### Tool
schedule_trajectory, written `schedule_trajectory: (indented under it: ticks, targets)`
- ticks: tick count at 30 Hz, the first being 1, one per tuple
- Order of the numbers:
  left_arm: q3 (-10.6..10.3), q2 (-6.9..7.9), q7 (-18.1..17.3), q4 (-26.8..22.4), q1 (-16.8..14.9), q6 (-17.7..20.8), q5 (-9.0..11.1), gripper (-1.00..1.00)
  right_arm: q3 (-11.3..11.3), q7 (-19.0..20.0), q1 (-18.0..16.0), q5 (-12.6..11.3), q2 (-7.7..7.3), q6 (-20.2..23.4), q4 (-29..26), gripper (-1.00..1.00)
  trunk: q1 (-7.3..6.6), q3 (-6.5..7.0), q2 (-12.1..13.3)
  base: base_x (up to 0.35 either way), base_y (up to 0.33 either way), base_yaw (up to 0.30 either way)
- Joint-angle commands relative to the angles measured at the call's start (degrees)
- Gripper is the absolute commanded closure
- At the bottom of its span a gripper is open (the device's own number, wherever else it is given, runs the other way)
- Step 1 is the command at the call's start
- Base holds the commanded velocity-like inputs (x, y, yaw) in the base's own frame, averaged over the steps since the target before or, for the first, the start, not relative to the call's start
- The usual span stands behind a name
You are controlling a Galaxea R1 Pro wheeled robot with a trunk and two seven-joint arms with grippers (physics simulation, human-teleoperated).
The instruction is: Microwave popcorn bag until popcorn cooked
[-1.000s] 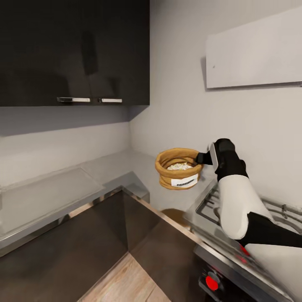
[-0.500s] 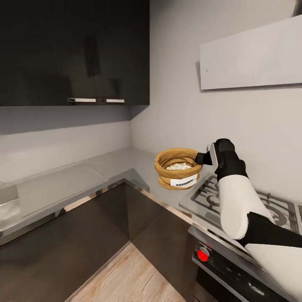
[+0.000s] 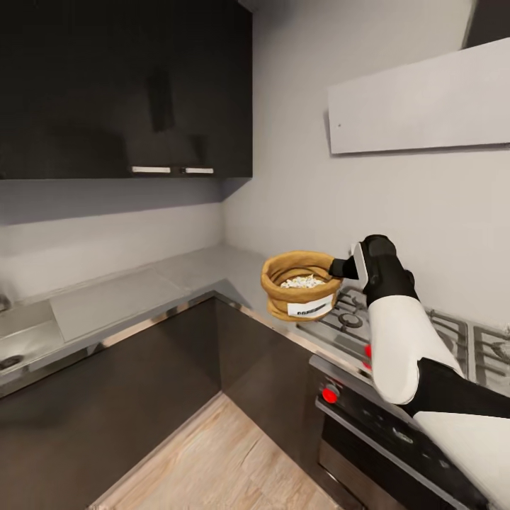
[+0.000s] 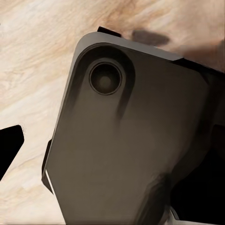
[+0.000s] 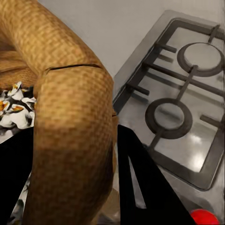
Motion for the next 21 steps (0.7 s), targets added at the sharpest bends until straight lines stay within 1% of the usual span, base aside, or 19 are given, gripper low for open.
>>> schedule_trajectory:
  ticks: [1, 19, 21]
  targets:
    - [0.4, -0.03, 0.0, -0.1, 0.0, -0.1, 0.0, -1.0, -0.2, -0.1, -0.1, 0.1, 0.09, 0.2, 0.4, 1.0, -0.03, -0.06, 0.0, -0.346, 0.0, 0.0]
    - [0.4, -0.06, 0.0, -0.1, 0.0, -0.1, 0.1, -1.0, -0.2, 0.0, -0.1, 0.1, 0.03, 0.2, 0.6, 1.0, -0.03, -0.06, 0.0, -0.346, 0.0, 0.0]
    - [0.3, -0.01, 0.0, -0.1, 0.0, -0.1, 0.1, -1.0, -0.2, 0.0, -0.1, 0.1, -0.02, 0.2, 1.3, 1.0, -0.03, -0.06, 0.0, -0.346, 0.0, 0.0]
